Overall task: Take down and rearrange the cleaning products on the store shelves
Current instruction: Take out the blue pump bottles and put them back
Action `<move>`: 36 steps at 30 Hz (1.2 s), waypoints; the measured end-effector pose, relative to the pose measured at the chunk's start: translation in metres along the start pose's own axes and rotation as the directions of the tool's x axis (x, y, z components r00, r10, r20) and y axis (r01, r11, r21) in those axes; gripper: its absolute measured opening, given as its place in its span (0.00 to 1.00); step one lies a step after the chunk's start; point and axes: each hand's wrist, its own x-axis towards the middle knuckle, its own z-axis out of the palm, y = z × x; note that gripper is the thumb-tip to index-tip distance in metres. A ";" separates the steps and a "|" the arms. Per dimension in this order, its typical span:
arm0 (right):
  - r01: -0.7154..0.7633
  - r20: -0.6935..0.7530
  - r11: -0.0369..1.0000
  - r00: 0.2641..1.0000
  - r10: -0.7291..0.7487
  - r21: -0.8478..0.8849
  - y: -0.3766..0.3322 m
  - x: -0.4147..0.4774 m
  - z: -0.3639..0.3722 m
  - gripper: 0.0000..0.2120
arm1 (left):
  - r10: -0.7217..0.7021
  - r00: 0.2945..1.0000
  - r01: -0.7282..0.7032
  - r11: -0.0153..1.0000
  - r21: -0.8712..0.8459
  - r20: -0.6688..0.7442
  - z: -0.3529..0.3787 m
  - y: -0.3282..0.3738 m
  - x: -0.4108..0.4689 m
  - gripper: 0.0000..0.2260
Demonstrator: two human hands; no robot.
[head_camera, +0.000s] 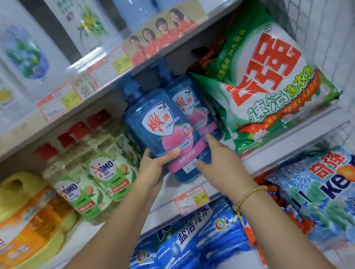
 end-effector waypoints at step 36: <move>0.220 -0.159 0.972 0.965 -0.206 0.076 -0.002 0.014 -0.010 0.46 | -0.001 0.990 0.099 0.717 -0.689 0.142 0.013 -0.003 -0.018 0.40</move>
